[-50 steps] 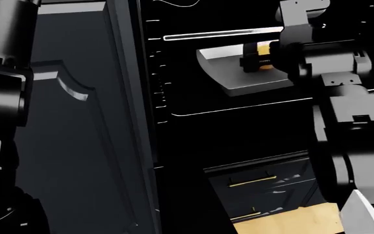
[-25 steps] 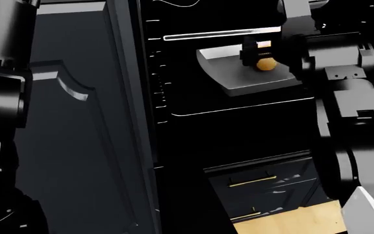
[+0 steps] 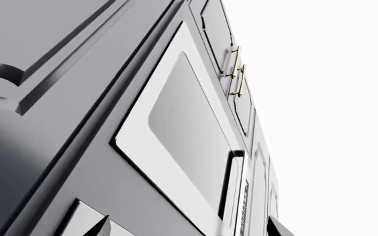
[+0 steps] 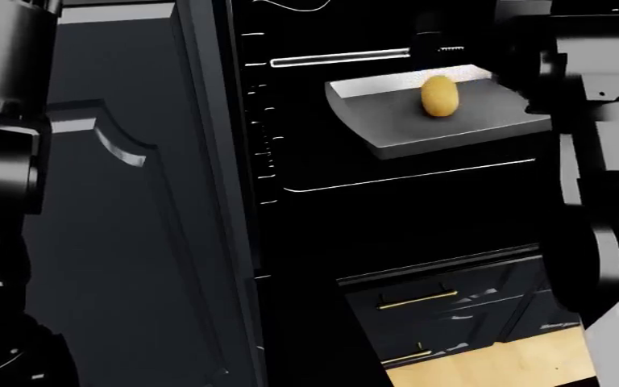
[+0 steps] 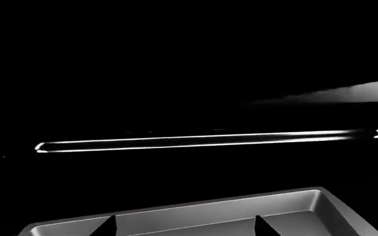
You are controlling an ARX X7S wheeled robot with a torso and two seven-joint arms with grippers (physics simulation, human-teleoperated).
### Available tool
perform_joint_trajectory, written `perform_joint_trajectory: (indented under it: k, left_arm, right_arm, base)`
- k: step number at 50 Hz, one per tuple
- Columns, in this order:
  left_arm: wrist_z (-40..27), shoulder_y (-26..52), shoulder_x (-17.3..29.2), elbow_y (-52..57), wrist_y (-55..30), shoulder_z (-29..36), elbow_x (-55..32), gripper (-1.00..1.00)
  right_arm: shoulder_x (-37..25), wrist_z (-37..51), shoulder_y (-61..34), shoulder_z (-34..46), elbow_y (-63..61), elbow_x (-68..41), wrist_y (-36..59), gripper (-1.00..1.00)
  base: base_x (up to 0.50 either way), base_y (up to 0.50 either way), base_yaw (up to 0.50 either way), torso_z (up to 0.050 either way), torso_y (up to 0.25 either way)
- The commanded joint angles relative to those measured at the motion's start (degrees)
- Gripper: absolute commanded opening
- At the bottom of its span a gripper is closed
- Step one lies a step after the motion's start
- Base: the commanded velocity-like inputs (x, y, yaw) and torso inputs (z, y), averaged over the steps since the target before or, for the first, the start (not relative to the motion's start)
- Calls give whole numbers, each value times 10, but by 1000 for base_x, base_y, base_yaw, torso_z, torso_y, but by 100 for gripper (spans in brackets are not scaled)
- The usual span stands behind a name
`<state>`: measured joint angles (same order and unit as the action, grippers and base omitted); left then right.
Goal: Place the potato on the top rack of the oven.
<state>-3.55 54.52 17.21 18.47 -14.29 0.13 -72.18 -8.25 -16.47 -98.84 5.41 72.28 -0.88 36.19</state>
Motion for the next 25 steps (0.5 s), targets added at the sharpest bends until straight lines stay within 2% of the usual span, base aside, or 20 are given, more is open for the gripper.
perform_joint_trajectory:
  k: [1, 4, 10, 17, 18, 22, 25]
  left_arm:
    - [3, -6, 1, -2, 6, -2, -1, 100]
    - [6, -7, -1, -5, 8, -1, -2, 100]
    - [9, -7, -2, -8, 10, 1, -2, 100]
    - [13, -6, -6, -12, 12, 5, -3, 100]
    - [13, -6, -6, -12, 12, 5, -3, 100]
    - [16, -7, -7, -15, 14, 6, -3, 100]
    - [18, -7, -8, -18, 14, 7, -4, 100]
  right_arm:
    - [-23, -13, 103, -26, -322, -18, 220, 100]
    - [-28, -12, 148, -40, -480, -29, 319, 100]
    - [-33, -6, 187, -65, -660, -42, 448, 100]
    - [-42, 22, 194, -81, -787, -75, 538, 100]
    - [-56, 74, 193, -85, -791, -141, 538, 100]
    - [-139, 417, 197, -100, -801, -485, 537, 100]
    - [-164, 544, 192, -102, -807, -713, 536, 100]
  base:
    - [0, 0, 0, 0, 0]
    - [0, 0, 0, 0, 0]
    - [0, 0, 0, 0, 0]
    - [0, 0, 0, 0, 0]
    - [0, 0, 0, 0, 0]
    - [0, 0, 0, 0, 0]
    - [0, 0, 0, 0, 0]
